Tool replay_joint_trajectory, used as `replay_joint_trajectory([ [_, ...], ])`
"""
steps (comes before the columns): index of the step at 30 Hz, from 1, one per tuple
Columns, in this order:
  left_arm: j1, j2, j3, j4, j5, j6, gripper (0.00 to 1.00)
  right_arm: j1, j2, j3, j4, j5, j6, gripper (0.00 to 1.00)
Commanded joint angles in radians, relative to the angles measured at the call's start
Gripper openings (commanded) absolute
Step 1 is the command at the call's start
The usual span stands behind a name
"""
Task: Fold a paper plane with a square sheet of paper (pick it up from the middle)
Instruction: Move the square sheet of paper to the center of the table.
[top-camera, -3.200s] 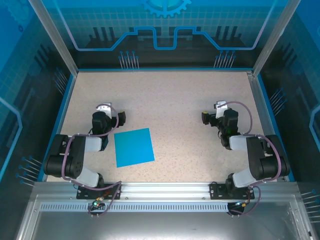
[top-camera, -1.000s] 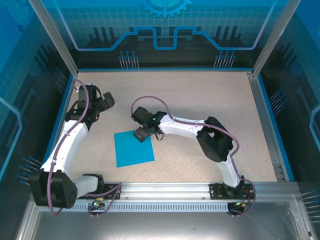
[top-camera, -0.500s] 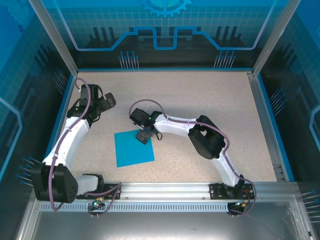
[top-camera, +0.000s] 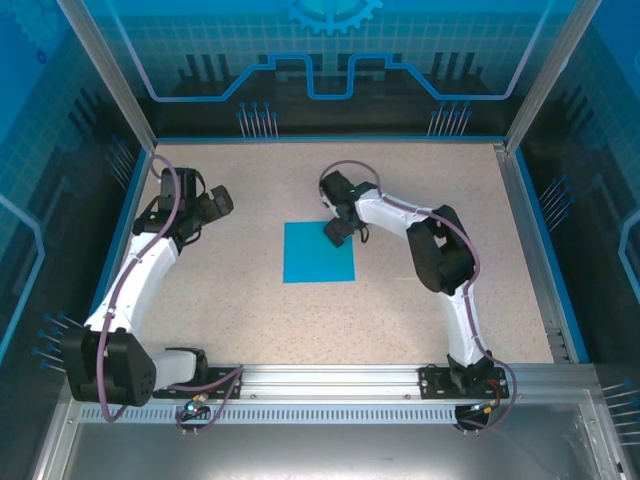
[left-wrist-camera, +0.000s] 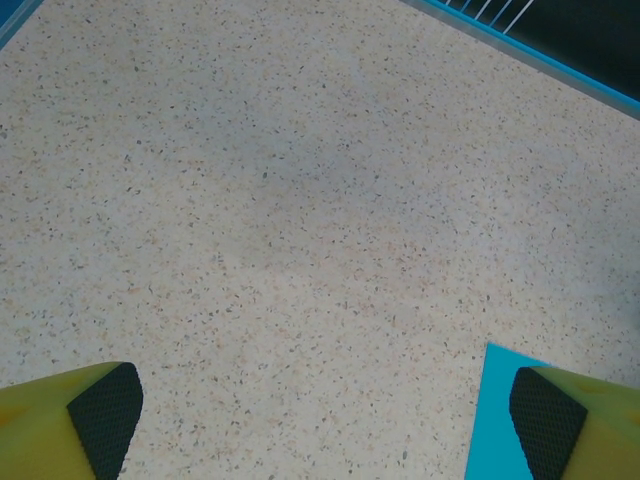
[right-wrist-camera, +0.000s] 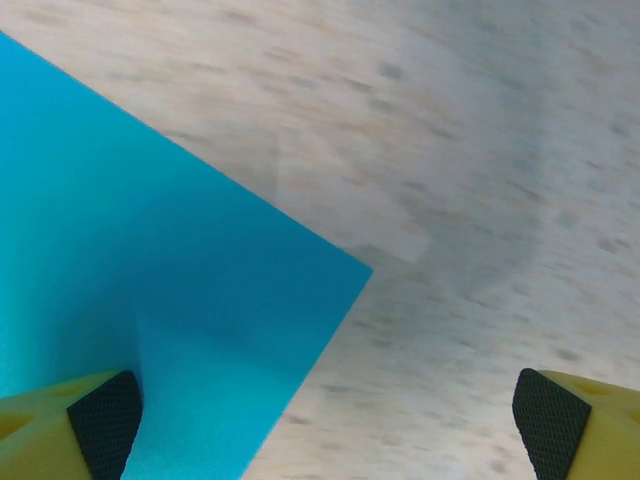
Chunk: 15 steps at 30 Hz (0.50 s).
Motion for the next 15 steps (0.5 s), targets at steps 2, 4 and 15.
replay_joint_trajectory([
  [2, -0.001, -0.014, 0.046, -0.062, 0.032, -0.015, 0.99, 0.058, -0.094, 0.058, -0.092, 0.030, 0.054, 0.99],
  [4, -0.001, -0.029, 0.048, -0.073, 0.036, -0.020, 0.98, 0.118, -0.117, 0.078, -0.100, 0.027, 0.136, 0.99],
  [15, -0.001, -0.065, 0.044, -0.087, 0.019, 0.002, 0.98, 0.288, 0.036, 0.217, -0.137, -0.057, 0.434, 0.99],
])
